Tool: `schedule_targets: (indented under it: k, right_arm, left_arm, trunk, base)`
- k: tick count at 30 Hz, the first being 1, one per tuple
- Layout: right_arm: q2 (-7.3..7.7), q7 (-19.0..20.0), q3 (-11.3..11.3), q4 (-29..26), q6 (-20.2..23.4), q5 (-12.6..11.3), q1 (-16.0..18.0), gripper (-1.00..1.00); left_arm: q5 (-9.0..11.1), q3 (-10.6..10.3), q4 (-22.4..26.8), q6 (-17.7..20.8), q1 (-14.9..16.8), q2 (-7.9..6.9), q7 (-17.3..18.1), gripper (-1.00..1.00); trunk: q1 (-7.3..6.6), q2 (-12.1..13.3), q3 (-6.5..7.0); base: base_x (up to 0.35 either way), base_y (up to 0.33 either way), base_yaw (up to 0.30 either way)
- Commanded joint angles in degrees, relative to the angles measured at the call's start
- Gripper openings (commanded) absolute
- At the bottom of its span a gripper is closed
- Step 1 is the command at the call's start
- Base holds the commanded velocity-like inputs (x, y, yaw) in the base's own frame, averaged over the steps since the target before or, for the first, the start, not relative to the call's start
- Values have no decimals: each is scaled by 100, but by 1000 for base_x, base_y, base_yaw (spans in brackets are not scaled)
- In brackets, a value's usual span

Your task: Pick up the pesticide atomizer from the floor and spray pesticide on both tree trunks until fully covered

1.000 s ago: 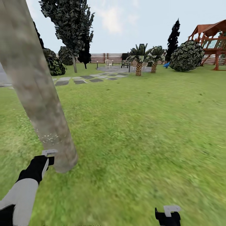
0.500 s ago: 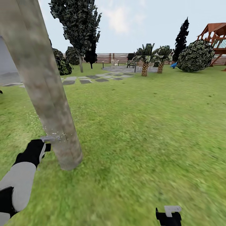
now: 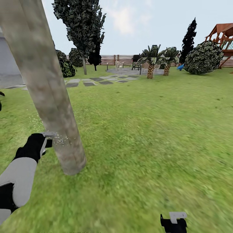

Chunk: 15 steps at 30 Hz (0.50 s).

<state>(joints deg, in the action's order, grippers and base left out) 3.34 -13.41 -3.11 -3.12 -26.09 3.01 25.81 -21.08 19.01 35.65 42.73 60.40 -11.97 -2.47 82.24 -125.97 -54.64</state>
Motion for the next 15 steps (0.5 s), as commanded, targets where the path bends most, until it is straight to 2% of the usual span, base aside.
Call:
schedule_targets:
  k: [1,5,7,11,15]
  right_arm:
    - [0,-48,-32,4,-2,33,3,100]
    - [0,-48,-32,4,-2,33,3,100]
    - [0,-48,-32,0,-2,33,3,100]
    - [0,-48,-32,4,-2,33,3,100]
    - [1,-48,-32,12,-2,33,3,100]
  left_arm:
    - [35,-2,3,18,-12,6,-26,-100]
    - [34,-3,16,15,23,51,-26,-100]
    - [34,-2,19,10,36,59,-26,-100]
    - [34,5,21,0,55,74,-26,-100]
    - [34,0,26,-1,59,84,-26,-100]
  trunk:
    - [-1,-2,-5]
    - [-1,-2,-5]
    - [-1,-2,-5]
    - [-1,-2,-5]
    - [-1,-2,-5]
  base:
    - [0,0,248]
    - [13,-2,269]
    - [176,-74,164]
    - [232,-149,30]
    - [41,-257,2]
